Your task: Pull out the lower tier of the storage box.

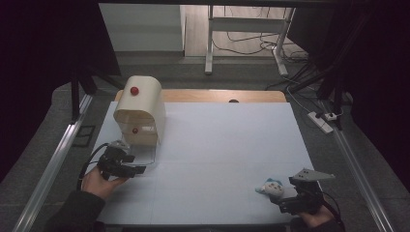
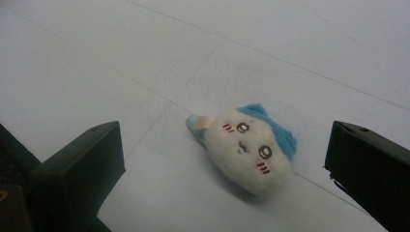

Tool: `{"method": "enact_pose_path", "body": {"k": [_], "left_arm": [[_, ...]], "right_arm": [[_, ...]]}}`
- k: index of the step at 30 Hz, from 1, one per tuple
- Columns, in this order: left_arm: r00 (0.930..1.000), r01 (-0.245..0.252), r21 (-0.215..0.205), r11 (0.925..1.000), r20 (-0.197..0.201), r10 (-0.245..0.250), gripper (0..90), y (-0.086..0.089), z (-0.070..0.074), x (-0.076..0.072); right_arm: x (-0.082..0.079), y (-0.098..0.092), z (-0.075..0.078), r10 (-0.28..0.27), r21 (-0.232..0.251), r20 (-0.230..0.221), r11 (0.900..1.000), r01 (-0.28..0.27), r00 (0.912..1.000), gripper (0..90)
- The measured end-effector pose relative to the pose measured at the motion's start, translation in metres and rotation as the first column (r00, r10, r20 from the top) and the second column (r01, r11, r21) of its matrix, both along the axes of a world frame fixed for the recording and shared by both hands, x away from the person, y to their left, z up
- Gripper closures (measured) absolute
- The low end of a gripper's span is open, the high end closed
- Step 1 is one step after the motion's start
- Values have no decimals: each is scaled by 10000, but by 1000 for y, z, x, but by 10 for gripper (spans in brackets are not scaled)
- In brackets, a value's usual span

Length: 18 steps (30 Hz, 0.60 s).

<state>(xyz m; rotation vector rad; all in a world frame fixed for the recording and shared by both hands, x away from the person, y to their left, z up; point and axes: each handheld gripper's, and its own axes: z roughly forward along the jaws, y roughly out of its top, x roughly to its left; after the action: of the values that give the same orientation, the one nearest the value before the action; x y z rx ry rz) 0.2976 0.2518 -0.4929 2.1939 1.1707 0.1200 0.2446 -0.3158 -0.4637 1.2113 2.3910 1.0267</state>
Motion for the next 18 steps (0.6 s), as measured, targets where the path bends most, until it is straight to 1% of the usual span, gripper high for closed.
{"method": "enact_pose_path", "body": {"k": [3,8,12,14,18], "left_arm": [[9998,-109,-196,9997,171,113,264,2,2,-2],[9992,-218,-251,9994,323,226,187,2,3,-8],[9984,-311,-397,9987,459,329,149,2,5,-14],[9983,-264,-473,9985,508,288,132,3,6,-17],[9980,-300,-484,9984,550,327,107,3,6,-23]], "right_arm": [[0,0,0,6,-4,-15,10000,-6,10000,0],[0,0,0,6,-3,-29,10000,-6,10000,0],[0,0,0,5,-5,-41,10000,-6,10000,0],[0,0,0,8,-5,-44,10000,-8,10000,0],[0,0,0,21,-10,-33,10000,-21,10000,0]]}}
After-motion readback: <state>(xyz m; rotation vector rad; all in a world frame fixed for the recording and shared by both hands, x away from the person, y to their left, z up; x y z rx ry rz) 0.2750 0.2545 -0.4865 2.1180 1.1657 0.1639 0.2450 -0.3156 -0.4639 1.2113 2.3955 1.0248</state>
